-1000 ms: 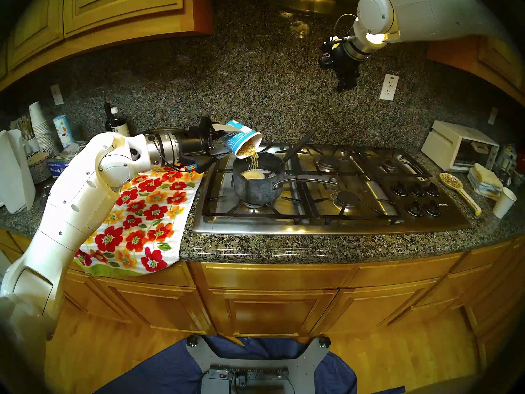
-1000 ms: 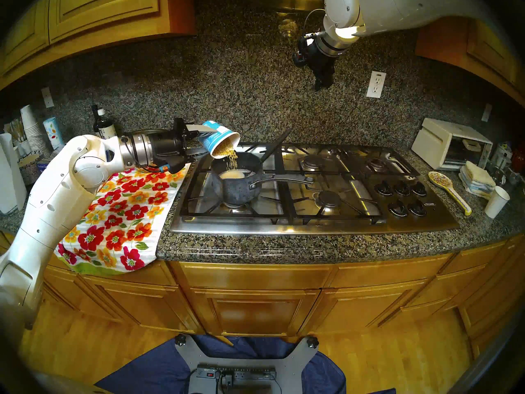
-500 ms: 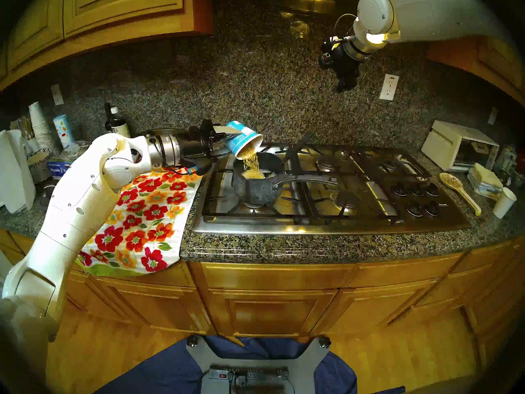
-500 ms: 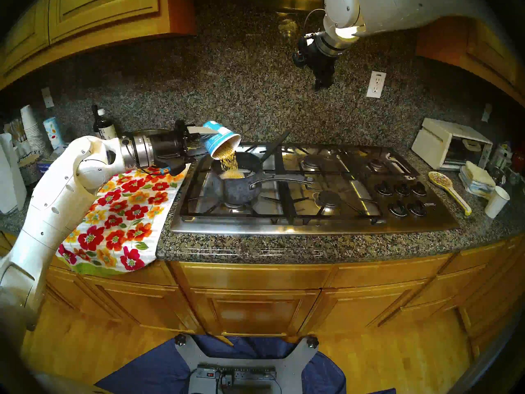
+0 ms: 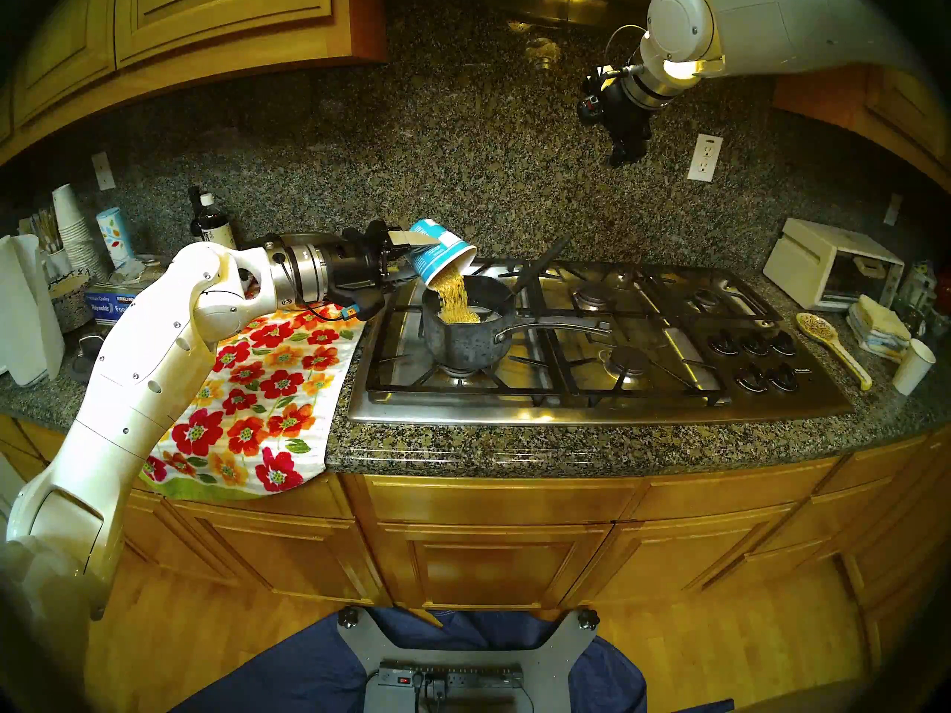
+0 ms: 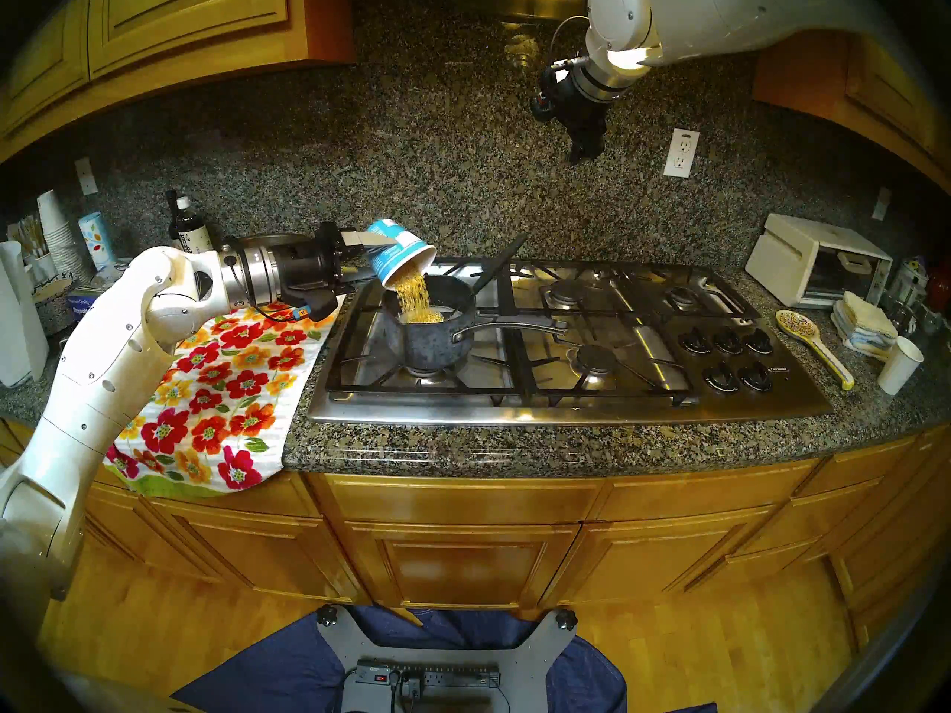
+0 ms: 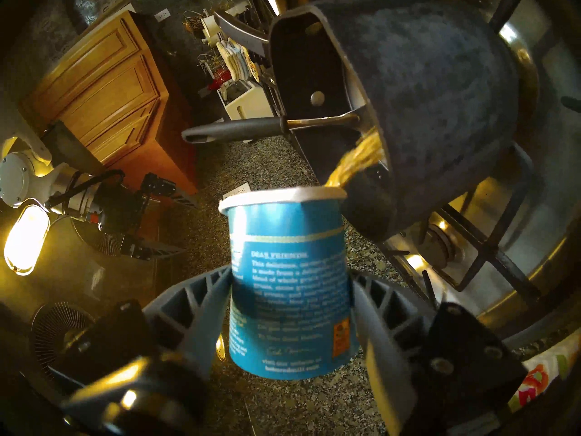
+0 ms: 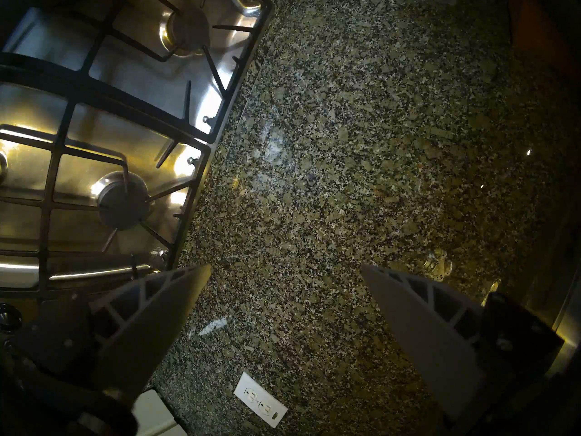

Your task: Pour oats into pot and stir with a spoon

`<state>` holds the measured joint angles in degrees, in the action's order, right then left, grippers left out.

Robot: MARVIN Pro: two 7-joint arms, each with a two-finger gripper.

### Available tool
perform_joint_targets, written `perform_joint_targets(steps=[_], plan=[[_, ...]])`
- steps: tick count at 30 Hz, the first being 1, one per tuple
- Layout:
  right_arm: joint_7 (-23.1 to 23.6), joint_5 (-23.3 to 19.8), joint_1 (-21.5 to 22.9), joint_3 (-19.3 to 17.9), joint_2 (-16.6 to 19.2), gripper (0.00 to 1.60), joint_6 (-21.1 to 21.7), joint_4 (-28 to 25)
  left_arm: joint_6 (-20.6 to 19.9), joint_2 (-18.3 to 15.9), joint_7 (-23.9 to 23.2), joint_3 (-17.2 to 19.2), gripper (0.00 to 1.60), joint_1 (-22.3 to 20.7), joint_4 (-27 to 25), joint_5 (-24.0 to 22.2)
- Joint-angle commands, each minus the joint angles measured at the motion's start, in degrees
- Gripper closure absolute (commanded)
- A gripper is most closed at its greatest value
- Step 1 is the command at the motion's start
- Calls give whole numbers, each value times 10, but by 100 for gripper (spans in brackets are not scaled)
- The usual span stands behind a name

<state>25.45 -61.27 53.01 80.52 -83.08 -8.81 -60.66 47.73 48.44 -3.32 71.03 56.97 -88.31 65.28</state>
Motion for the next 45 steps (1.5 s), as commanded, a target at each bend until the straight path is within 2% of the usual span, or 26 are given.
perform_joint_targets(steps=[1, 17, 25, 40, 45], plan=[[-6, -1, 22, -2, 1, 0, 4, 18, -3, 3, 43, 14, 87, -18, -5, 26], [-6, 0, 21, -2, 2, 0, 5, 18, -8, 4, 117, 9, 87, -13, -1, 106], [-6, 1, 21, -3, 2, 0, 5, 18, -16, 4, 164, 4, 88, -14, 3, 160], [-6, 2, 21, -4, 3, 0, 5, 18, -62, 0, 275, -9, 88, -18, 14, 284], [-5, 2, 21, -4, 3, 0, 5, 18, -78, 1, 305, -11, 88, -19, 21, 311]])
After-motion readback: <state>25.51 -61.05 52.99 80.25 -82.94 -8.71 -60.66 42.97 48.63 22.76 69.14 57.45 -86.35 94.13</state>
